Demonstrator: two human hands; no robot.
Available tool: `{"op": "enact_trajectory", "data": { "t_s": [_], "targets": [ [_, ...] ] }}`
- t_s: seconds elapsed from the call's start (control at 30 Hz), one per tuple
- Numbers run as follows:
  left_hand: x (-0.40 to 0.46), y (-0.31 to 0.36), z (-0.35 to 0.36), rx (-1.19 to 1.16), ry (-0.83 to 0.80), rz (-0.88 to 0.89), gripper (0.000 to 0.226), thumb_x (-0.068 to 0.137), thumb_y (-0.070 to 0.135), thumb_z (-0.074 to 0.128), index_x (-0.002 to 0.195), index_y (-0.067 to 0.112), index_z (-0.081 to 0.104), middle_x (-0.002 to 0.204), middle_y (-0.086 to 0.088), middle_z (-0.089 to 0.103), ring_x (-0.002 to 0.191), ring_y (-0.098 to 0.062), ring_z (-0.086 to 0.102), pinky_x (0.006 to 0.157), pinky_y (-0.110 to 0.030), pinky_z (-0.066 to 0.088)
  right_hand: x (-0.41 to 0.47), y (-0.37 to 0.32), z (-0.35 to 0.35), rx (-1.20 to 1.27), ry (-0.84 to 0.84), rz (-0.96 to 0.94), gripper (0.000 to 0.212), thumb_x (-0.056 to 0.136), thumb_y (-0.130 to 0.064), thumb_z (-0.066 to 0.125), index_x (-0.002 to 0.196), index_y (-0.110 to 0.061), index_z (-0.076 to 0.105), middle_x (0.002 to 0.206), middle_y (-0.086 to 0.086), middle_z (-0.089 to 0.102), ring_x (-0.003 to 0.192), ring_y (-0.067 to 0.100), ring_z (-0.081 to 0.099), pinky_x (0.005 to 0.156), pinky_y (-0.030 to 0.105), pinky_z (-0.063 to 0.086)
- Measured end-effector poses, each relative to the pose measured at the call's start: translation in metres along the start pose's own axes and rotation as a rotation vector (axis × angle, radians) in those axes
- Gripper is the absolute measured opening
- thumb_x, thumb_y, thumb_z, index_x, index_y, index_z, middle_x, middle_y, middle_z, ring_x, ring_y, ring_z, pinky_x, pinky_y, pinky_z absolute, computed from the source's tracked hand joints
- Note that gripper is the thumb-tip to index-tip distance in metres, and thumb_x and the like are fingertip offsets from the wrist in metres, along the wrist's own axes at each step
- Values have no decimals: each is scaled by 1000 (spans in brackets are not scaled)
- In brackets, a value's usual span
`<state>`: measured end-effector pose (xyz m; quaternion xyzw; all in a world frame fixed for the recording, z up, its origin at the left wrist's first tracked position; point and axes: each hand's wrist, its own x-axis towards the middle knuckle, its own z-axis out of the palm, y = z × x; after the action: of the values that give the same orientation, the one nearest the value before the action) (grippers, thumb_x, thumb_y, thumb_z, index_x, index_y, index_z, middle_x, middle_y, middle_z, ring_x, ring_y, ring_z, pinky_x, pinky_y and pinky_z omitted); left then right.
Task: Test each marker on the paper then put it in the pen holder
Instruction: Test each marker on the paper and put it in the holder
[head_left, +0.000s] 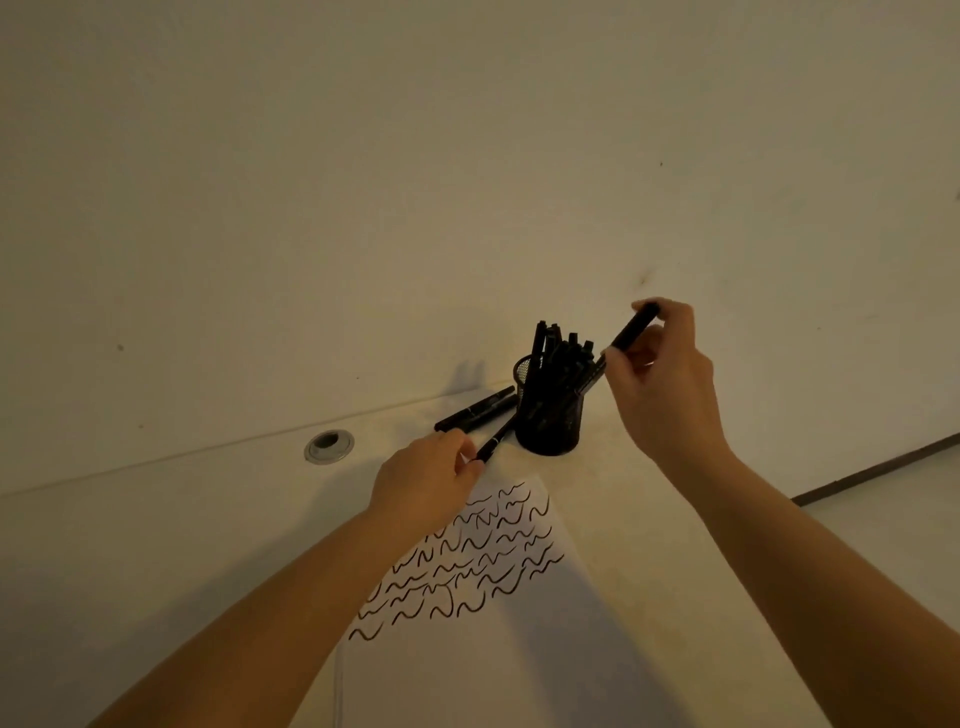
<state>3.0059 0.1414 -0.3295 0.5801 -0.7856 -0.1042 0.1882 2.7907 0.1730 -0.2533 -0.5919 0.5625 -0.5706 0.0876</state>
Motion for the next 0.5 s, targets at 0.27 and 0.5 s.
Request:
{"op": "enact_trajectory", "data": {
  "t_s": [0.27, 0.5],
  "targets": [
    [49, -3, 37, 189, -39, -28, 40, 90, 46, 44, 117, 18, 49, 118, -4, 55, 100, -23, 56, 71, -31, 40, 23, 18, 9, -36, 23, -21, 42, 87, -13, 57, 118, -31, 35, 75, -14, 57, 62, -1, 58, 47, 8, 41],
    [64, -6, 52, 205, 20, -18, 37, 89, 44, 45, 114, 17, 49, 114, -4, 56, 101, -22, 54, 71, -32, 41, 26, 40, 21, -110, -47, -7, 31, 90, -12, 53, 115, -24, 39, 74, -8, 57, 64, 7, 58, 50, 14, 43]
  ]
}}
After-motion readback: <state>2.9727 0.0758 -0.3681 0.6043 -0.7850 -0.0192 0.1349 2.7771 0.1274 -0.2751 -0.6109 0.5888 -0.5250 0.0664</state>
